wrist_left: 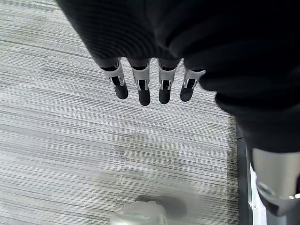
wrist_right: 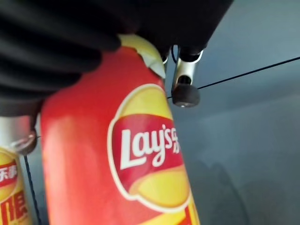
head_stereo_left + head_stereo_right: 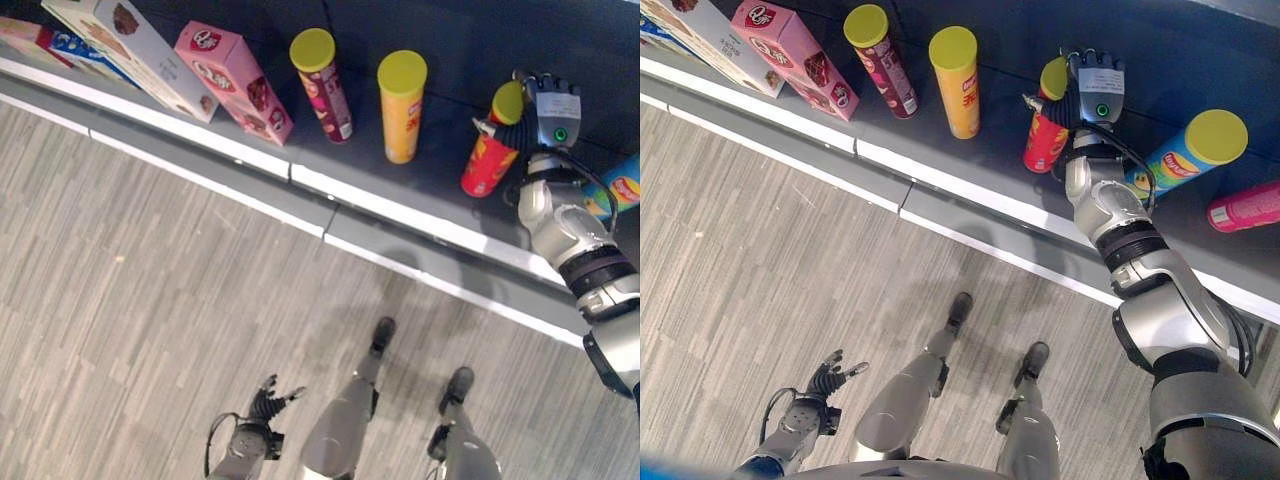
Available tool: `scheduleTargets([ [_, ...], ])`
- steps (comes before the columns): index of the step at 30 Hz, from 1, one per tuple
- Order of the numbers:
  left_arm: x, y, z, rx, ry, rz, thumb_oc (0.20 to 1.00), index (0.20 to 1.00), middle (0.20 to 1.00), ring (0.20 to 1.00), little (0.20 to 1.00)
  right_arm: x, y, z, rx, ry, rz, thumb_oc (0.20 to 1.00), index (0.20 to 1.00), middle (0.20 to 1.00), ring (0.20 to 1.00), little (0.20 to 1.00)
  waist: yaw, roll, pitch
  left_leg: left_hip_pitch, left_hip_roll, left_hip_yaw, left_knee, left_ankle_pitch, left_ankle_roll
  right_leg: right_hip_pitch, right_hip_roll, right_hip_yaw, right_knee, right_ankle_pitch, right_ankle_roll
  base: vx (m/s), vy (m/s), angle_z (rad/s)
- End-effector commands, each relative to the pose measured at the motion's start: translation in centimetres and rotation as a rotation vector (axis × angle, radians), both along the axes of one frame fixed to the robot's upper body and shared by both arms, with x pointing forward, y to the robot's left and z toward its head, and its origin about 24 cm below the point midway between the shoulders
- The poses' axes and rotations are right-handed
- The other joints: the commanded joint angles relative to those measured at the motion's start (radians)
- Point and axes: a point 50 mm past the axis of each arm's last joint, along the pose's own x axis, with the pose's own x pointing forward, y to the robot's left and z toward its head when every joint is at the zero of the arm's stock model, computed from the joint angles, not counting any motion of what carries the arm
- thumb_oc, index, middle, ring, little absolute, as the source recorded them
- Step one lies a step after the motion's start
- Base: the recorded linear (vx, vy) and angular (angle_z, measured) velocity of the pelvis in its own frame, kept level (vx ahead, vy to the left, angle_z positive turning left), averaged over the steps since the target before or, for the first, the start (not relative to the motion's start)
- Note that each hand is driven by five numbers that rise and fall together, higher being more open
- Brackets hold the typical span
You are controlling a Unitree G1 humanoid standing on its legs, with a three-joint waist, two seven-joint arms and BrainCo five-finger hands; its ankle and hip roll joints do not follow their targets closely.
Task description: Put the goods on the table back onto the shelves and tidy them up.
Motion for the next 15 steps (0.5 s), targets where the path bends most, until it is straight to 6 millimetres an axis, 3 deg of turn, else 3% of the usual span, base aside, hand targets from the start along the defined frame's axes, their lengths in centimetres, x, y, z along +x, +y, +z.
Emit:
scheduleTargets([
  [1,0.5,0.1,0.1,0.039,-0.008,-0.022,1.0,1.0,1.0,1.0,1.0,-0.8,-1.1,3.3,-0.096,-0.133,-0.034,0.2,0.2,0.2,0.2,0.2,0.017,-0.03,-0.011,0.012,0.014,0.046,0.026,-0.1,-0.057,0.02,-0.102,0.035,0.018,0.0,0.081,0.0,0.0,0.0],
  [15,0.6,0.0,0.2,0.038,-0.016,-0.014,1.0,1.0,1.0,1.0,1.0,-0.4,-0.5,2.3,-0.095,-0.097,-0.019,0.2,0.2,0.2,0.2,0.2,0.009,-0.032,-0.007,0.01,0.015,0.053,0.023,-0.099,-0.057,0.012,-0.1,0.044,0.018,0.002,0.08,0.0,0.0,0.0],
])
